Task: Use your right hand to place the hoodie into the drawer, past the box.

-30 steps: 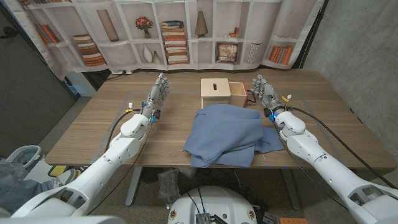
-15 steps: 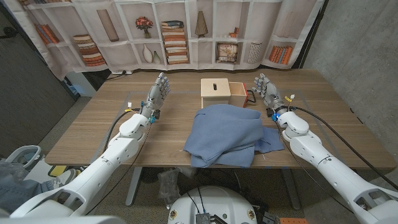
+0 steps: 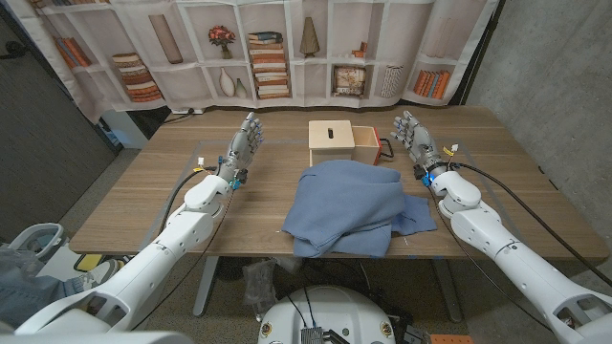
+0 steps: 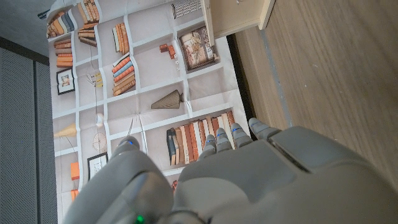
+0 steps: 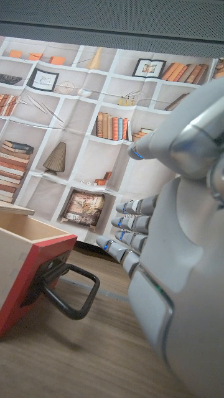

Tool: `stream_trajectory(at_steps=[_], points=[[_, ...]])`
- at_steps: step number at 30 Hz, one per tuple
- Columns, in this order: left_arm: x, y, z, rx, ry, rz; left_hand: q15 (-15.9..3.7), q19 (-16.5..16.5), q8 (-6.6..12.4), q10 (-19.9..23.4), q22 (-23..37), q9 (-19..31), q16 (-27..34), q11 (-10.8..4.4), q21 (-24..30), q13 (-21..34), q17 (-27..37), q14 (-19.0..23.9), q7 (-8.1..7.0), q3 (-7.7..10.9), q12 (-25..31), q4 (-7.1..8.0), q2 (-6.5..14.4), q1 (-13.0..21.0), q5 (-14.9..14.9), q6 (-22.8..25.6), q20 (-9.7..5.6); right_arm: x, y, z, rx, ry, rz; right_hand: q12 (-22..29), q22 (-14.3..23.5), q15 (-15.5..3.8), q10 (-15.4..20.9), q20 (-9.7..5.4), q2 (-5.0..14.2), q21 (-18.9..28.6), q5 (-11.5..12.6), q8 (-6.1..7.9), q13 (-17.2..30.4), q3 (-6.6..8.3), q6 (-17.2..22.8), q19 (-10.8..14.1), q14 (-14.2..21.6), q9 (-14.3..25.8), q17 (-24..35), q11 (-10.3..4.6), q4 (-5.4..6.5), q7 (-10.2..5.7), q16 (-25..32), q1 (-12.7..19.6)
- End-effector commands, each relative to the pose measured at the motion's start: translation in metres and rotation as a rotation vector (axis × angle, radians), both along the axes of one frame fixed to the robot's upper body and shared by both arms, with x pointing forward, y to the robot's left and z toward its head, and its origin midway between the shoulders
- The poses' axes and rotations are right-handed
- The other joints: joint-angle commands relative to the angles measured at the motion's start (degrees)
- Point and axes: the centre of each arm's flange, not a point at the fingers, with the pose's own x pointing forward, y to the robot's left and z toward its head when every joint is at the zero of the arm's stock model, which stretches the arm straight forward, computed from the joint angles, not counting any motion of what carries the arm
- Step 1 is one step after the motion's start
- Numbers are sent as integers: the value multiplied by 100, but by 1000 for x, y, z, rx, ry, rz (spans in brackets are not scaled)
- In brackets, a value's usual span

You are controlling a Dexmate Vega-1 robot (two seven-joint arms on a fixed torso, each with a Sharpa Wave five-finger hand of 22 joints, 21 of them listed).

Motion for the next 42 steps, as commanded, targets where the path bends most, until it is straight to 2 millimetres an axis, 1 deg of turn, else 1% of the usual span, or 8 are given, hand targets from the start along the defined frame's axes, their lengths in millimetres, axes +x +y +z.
stream_trajectory(at_steps=[1,18,22,27,28,30,37,42], points=[[-3,-5,1,12,7,0,38,-24,27,-35,29,14,22,18,42,15,18,-14,12,16,25,-20,-5,63,33,-1,-287,-5,-6,0,11,-30,41,7,22,-5,75,-124,11,-23,31,-4,16,-1,44,73,92,17,16,15,-42,14,40,82],[-8,-5,4,16,7,15,36,-38,29,-54,29,14,20,3,41,15,18,-28,11,9,22,-29,15,88,33,-5,-286,-17,-7,4,4,-91,77,-2,25,-18,119,-126,16,-43,25,1,17,1,88,140,169,19,21,-3,-60,-9,48,95],[-8,-7,4,10,0,5,35,-42,30,-49,29,14,21,1,41,15,19,-28,5,6,25,-31,21,96,33,-3,-281,-19,-7,3,9,-114,99,12,28,-51,234,-135,34,-68,23,75,19,16,326,224,253,26,19,-2,-96,-19,49,139],[-6,-9,5,15,2,2,27,-46,30,-52,30,14,22,0,41,15,19,-27,5,2,26,-34,25,103,33,-4,-281,-24,-7,3,4,-143,104,15,30,-73,271,-134,31,-74,23,83,20,18,370,265,292,29,18,-20,-112,-26,50,156],[-6,-10,5,16,2,1,32,-49,30,-53,30,14,22,0,40,15,19,-28,6,1,26,-34,26,104,33,-6,-278,-25,-7,3,3,-149,104,10,30,-78,272,-136,32,-80,23,78,20,19,369,273,296,30,18,-54,-117,-31,47,160],[-6,-11,6,18,1,-1,31,-51,29,-46,30,14,22,0,40,15,19,-31,5,-1,30,-35,28,107,32,-10,-281,-27,-7,4,0,-156,104,12,31,-89,294,-138,34,-86,22,73,20,20,369,286,318,31,20,-35,-120,-40,50,162],[-6,-14,8,17,-4,-7,33,-54,32,-48,30,14,25,9,41,15,19,-26,6,-7,30,-38,32,114,32,-4,-289,-38,-11,3,-8,-190,115,10,32,-91,325,-134,39,-97,23,84,21,23,427,323,352,34,22,-39,-130,-60,50,172],[-6,-15,5,16,-5,-14,41,-50,35,-42,31,14,26,9,44,15,20,-25,6,-13,34,-39,35,118,31,4,-293,-47,-12,5,-13,-216,122,5,32,-89,331,-131,37,-104,22,79,21,21,428,335,365,35,23,-43,-133,-69,49,172]])
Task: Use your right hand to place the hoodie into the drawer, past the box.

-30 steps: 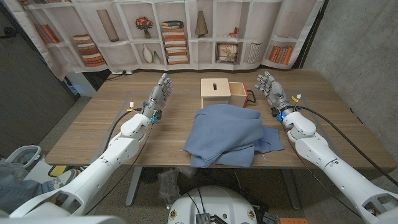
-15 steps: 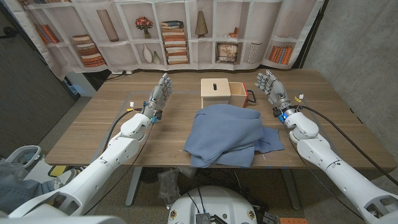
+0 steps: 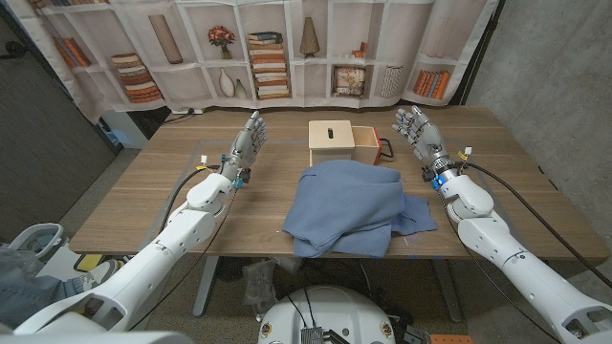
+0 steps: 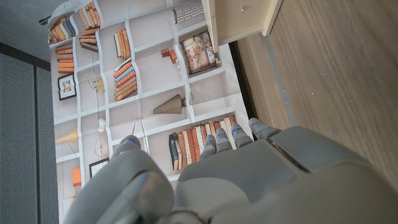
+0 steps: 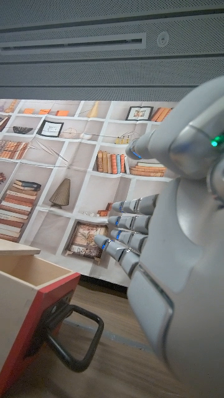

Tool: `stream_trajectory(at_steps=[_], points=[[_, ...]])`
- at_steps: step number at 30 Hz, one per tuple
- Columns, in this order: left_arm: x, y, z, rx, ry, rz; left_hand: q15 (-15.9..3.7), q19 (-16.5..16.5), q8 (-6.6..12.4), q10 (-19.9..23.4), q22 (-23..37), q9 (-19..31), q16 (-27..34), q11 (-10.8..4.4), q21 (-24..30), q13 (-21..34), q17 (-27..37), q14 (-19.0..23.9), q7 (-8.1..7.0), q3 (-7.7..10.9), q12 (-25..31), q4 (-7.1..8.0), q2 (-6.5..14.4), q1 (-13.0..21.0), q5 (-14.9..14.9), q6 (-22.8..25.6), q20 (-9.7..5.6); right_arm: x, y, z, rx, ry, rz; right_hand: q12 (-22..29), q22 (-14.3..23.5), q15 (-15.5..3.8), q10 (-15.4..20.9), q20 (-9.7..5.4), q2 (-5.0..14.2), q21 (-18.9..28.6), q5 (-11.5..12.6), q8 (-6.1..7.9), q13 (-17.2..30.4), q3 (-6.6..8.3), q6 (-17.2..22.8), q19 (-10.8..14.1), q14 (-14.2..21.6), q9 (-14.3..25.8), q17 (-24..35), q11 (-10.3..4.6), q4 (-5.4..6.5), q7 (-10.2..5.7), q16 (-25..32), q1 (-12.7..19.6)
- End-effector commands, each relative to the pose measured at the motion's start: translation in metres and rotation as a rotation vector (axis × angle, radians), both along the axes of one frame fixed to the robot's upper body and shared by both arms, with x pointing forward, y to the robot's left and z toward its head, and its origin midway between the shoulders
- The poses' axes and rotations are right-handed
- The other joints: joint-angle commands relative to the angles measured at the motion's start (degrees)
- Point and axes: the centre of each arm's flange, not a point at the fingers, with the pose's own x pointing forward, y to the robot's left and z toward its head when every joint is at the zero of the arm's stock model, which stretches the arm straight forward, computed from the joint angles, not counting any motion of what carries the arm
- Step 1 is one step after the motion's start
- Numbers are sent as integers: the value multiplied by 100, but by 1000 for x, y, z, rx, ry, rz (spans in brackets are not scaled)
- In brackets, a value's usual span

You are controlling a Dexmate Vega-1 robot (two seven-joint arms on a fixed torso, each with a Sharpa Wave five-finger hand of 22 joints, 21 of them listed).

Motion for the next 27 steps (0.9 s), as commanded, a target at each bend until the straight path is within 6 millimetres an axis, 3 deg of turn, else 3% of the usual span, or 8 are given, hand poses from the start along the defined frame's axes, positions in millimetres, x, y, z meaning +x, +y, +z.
stream_trajectory(at_steps=[1,14,27], points=[[0,-4,-3,3,-4,-12,22,-48,36,-43,31,15,27,9,34,16,20,-4,7,4,34,-21,-18,66,31,4,-300,-19,-4,2,-14,-64,14,5,33,1,47,-120,15,-22,22,35,22,21,41,60,73,7,25,-2,-39,-10,27,76],[5,-4,-3,-12,6,-26,28,-47,38,-51,31,15,29,10,37,16,21,0,15,-7,33,-22,-11,72,29,9,-303,-23,-2,6,-15,-98,32,0,35,-24,103,-124,17,-43,23,30,23,20,83,130,163,10,29,-7,-53,-23,37,83],[7,-11,1,-2,14,-34,32,-44,41,-39,31,15,31,12,41,16,22,3,13,-21,39,-22,-3,79,27,18,-301,-39,3,3,-53,-154,50,3,36,-50,181,-134,23,-57,28,33,23,30,149,221,244,13,27,-30,-81,-50,39,115]])
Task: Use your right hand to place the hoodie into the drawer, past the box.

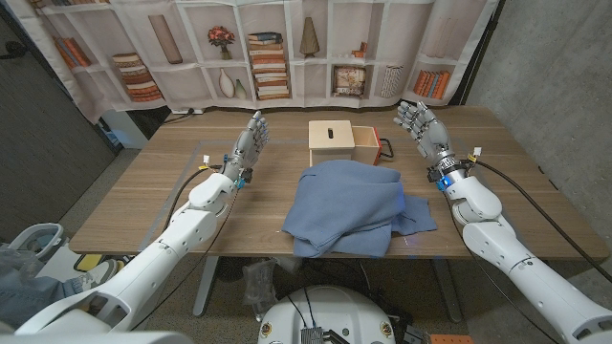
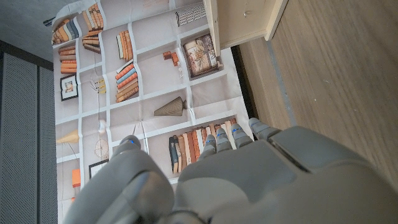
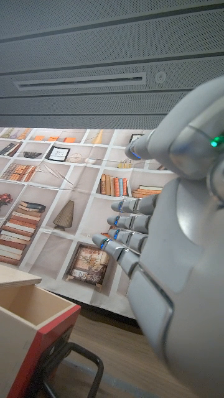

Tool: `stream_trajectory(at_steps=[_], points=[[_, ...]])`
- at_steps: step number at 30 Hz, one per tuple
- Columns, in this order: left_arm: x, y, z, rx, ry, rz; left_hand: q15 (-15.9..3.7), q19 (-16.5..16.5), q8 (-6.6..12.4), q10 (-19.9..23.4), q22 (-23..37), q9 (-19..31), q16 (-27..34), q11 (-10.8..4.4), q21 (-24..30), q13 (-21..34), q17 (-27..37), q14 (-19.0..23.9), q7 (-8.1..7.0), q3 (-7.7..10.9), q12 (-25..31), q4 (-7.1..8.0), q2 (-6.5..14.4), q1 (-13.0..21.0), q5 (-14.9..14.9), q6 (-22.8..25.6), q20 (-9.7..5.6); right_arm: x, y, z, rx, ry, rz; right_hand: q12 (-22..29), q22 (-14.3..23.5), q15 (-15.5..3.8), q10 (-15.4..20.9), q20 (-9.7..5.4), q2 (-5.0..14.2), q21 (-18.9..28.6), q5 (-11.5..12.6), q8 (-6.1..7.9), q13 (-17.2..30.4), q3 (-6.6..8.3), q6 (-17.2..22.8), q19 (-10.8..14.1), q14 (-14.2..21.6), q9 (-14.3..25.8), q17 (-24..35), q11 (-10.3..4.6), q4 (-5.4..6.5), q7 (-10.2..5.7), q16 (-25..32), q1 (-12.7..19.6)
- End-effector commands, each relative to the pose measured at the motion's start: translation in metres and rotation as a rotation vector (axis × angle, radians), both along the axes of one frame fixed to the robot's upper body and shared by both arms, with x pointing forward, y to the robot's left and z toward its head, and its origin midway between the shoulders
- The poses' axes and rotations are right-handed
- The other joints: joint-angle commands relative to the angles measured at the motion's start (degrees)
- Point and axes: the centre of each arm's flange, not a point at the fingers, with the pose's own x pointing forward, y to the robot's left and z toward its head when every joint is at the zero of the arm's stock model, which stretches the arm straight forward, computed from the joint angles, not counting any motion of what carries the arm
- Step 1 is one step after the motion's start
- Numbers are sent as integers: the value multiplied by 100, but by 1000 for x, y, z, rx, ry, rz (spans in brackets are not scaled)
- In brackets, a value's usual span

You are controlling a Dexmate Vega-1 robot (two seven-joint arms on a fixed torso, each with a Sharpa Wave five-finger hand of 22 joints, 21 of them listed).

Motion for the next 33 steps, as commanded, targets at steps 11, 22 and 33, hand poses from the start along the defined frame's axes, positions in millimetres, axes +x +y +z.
stream_trajectory(at_steps=[11,22,33], points=[[2,-11,2,5,14,-14,30,-49,41,-37,32,15,32,17,30,16,23,2,17,-29,42,-16,4,83,24,21,-296,-25,5,-6,-52,-80,22,21,9,-62,209,-186,18,-40,36,34,24,50,144,204,212,17,28,-17,-61,-31,56,127],[-5,-10,6,-2,6,-10,26,-52,40,-39,32,15,33,11,31,16,23,3,13,-42,42,-15,11,87,22,19,-293,-37,10,-2,-101,-122,11,14,10,-92,269,-203,93,-73,40,30,25,104,194,248,269,19,24,-31,-97,-52,46,209],[-5,-13,9,2,4,-14,30,-48,41,-32,32,15,33,11,34,16,24,2,16,-54,45,-15,17,92,20,24,-294,-51,20,0,-162,-177,-1,2,10,-88,295,-202,40,-101,35,20,25,109,209,276,301,20,11,-50,-172,-53,27,294]])
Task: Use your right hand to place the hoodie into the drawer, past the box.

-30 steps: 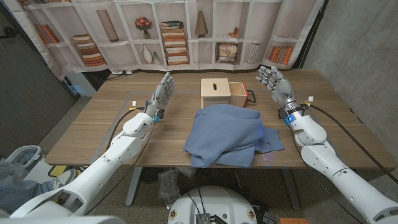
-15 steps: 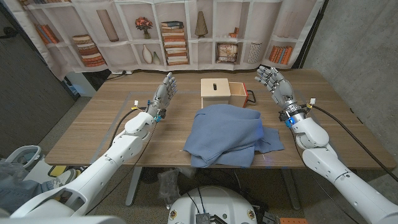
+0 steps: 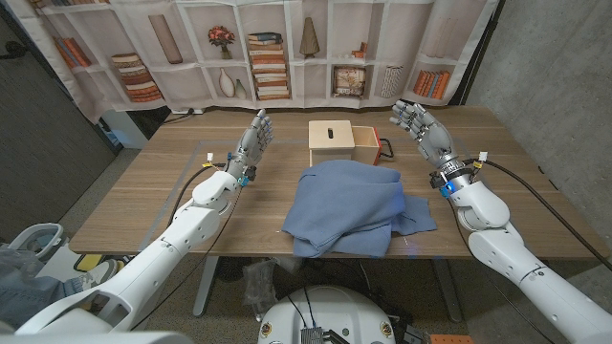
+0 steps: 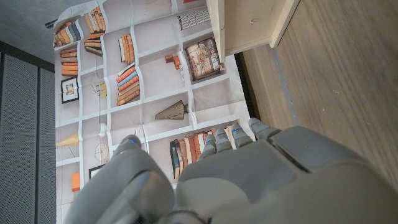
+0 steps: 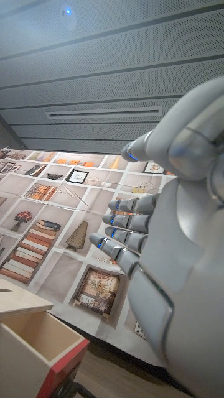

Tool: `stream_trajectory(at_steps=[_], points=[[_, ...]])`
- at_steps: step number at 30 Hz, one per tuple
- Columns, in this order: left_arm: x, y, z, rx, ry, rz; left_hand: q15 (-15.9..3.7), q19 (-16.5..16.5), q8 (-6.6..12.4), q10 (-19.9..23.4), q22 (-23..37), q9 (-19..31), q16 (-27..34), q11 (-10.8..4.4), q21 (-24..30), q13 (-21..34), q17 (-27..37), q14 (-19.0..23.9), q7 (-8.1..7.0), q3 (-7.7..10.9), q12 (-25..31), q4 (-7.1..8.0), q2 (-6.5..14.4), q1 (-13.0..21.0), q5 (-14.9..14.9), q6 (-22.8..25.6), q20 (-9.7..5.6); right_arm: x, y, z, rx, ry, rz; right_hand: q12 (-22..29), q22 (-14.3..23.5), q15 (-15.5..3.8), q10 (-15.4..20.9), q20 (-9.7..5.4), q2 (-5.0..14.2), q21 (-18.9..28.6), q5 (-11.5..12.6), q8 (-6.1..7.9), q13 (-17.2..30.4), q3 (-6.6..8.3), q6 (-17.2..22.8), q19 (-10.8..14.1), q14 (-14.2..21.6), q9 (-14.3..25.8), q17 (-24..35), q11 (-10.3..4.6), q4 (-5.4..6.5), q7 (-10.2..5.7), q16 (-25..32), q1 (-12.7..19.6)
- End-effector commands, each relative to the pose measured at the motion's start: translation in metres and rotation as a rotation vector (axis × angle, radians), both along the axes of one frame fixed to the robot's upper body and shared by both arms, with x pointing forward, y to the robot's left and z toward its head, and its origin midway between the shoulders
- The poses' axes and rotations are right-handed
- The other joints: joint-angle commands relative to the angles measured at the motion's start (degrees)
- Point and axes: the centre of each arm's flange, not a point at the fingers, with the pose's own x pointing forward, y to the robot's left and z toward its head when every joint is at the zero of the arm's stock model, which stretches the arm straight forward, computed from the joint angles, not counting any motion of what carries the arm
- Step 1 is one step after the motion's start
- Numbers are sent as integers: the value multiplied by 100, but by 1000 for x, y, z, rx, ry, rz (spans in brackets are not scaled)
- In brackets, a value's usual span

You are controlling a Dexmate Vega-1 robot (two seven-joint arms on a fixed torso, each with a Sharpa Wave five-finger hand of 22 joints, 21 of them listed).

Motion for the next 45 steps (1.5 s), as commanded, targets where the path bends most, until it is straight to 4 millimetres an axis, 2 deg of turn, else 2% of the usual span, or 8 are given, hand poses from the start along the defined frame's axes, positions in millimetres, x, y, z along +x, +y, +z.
stream_trajectory(at_steps=[1,33,45], points=[[-2,-3,4,-1,-6,-4,30,-50,41,-33,32,15,33,12,33,16,24,2,-3,-32,21,8,-4,69,20,2,-291,-17,11,2,-66,-64,-17,0,11,14,49,-171,-6,-19,35,22,26,22,58,44,54,21,11,-8,-40,0,3,70],[4,-4,3,-1,2,-9,33,-64,41,-36,32,16,33,30,31,16,23,2,1,-58,22,4,19,92,16,2,-278,-40,31,1,-156,-136,-2,-30,15,18,80,-159,-39,-79,27,-5,27,8,65,73,81,22,25,1,-57,-21,-23,83],[0,-4,2,0,1,-4,32,-64,39,-46,31,16,31,18,32,16,23,-2,-2,-62,18,0,33,106,15,-2,-277,-50,39,0,-221,-177,-56,-49,17,24,79,-155,-40,-110,26,-20,28,6,56,75,87,22,31,-5,-58,-29,-34,84]])
